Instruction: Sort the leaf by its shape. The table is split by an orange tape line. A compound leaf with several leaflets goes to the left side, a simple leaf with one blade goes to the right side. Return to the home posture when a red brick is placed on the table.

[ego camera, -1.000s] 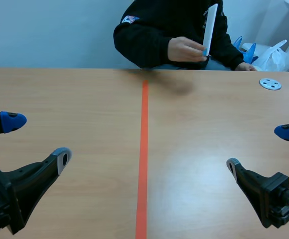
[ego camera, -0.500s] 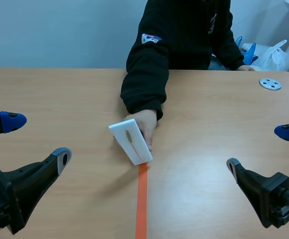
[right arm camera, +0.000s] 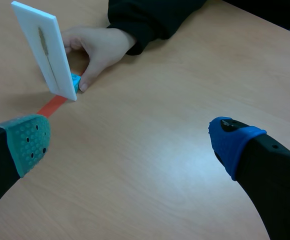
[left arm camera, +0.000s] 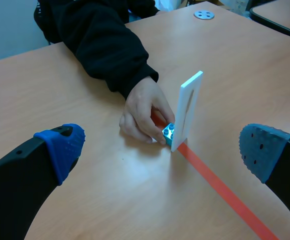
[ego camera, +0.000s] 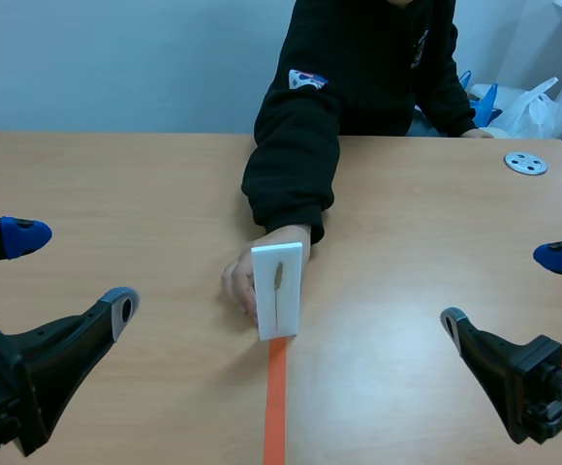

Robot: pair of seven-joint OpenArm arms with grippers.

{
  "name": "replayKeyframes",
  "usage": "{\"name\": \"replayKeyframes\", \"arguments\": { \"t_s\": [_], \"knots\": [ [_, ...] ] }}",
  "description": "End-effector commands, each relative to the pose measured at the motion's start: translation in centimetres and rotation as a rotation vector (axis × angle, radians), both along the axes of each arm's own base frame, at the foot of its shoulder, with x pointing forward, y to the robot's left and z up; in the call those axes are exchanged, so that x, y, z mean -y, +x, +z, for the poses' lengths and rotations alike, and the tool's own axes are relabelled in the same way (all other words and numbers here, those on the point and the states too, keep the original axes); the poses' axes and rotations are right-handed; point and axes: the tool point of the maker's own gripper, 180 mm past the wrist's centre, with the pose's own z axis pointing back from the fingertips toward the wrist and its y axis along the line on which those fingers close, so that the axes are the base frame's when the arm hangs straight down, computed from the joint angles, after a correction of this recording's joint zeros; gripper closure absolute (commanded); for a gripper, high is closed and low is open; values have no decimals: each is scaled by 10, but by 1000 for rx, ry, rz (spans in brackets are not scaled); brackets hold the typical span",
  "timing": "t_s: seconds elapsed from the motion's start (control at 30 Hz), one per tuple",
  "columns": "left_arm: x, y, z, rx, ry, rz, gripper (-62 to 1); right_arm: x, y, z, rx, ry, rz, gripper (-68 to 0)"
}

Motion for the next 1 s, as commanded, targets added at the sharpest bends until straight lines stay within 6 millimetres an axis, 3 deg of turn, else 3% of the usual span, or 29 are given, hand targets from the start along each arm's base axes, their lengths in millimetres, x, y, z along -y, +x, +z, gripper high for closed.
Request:
{"name": "replayKeyframes", "arguments": {
  "t_s": [0.0,0.27,0.73,0.97],
  "knots": [
    [4,0,6,17,-22,-7,-623,-1,6,13,46,12,-2,-679],
    [5,-1,6,12,-21,-11,-623,-1,6,13,46,12,-2,-679],
    [8,-7,-13,-44,84,-60,-623,-1,6,13,46,12,-2,-679],
    [2,3,-32,-47,148,-63,-623,-1,6,13,46,12,-2,-679]
  ]
}}
